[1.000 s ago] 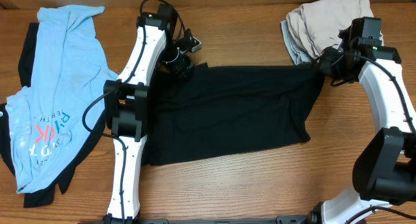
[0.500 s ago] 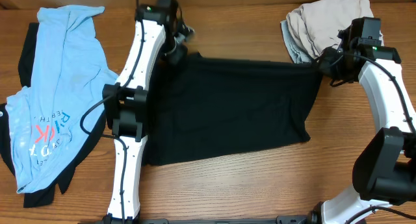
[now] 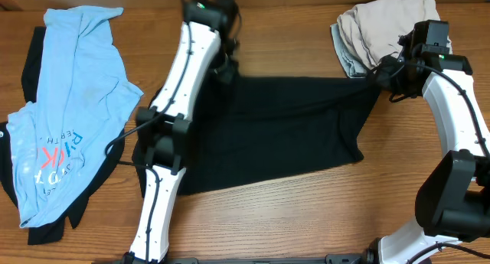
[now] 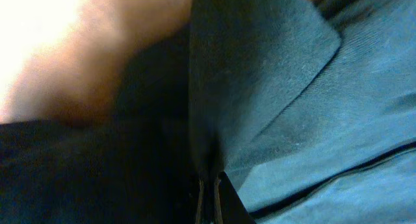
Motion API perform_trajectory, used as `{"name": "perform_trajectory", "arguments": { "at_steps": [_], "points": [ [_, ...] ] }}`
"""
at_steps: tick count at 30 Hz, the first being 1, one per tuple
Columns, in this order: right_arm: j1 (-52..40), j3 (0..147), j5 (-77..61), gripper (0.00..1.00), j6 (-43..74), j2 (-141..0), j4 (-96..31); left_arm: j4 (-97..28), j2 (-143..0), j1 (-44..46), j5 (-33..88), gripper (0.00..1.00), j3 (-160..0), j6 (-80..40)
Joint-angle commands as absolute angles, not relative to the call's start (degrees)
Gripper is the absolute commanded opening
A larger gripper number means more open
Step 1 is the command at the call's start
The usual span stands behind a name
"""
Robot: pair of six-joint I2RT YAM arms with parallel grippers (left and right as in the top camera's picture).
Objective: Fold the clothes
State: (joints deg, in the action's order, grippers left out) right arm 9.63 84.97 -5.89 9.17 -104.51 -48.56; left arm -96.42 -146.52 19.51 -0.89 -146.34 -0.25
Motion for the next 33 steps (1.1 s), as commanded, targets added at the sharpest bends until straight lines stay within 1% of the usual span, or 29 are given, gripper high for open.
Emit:
{"name": "perform_trajectory", "arguments": {
  "at_steps": [1, 7, 11, 12, 13, 14, 16, 19, 21, 23, 25, 26, 31, 33],
  "points": [
    [9.8, 85.6, -5.1, 0.04, 8.9, -103.9, -48.4, -96.9, -146.0, 19.7, 0.3, 0.04, -136.4, -4.8],
    [9.8, 85.6, -5.1, 0.04, 8.9, -103.9, -48.3, -96.9, -142.9, 20.3, 0.4, 0.04, -122.1, -6.5],
    [9.8, 85.6, -5.1, 0.04, 8.9, -103.9, -48.1, -96.8, -140.7, 20.5, -0.1, 0.04, -120.2, -5.8],
    [9.8, 85.6, -5.1, 0.04, 8.9, -103.9, -48.0, -96.6, -140.2, 20.5, -0.4, 0.07, -120.2, -4.9],
    [9.8, 85.6, -5.1, 0.04, 8.9, -103.9, -47.9, -96.4, -140.0, 20.5, -0.6, 0.15, -120.3, -4.3],
    [9.8, 85.6, -5.1, 0.04, 8.9, -103.9, -47.9, -96.2, -139.7, 20.3, -0.6, 0.25, -120.9, -3.5],
    [9.8, 85.6, -5.2, 0.04, 8.9, -103.9, -47.8, -96.5, -139.5, 20.0, -0.6, 0.36, -123.1, -2.4],
    [9.8, 85.6, -5.2, 0.04, 8.9, -103.9, -47.8, -96.9, -139.3, 19.9, -0.2, 0.47, -128.6, -0.4],
    [9.8, 85.6, -5.2, 0.04, 8.9, -103.9, -47.9, -96.8, -139.2, 20.0, 2.6, 0.65, -135.4, 6.5],
    [9.8, 85.6, -5.2, 0.04, 8.9, -103.9, -47.9, -95.5, -139.2, 20.0, 5.7, 0.87, -139.1, 12.5],
    [9.8, 85.6, -5.2, 0.04, 8.9, -103.9, -47.9, -93.4, -139.2, 20.0, 8.2, 0.98, -140.7, 17.3],
    [9.8, 85.6, -5.2, 0.04, 8.9, -103.9, -47.9, -92.0, -139.2, 20.0, 9.1, 1.00, -140.6, 18.9],
    [9.8, 85.6, -5.2, 0.04, 8.9, -103.9, -48.2, -89.3, -140.7, 19.7, 9.4, 1.00, -137.9, 19.7],
    [9.8, 85.6, -5.2, 0.04, 8.9, -103.9, -48.2, -89.9, -141.8, 19.4, 7.5, 0.97, -136.4, 18.7]
  ]
}}
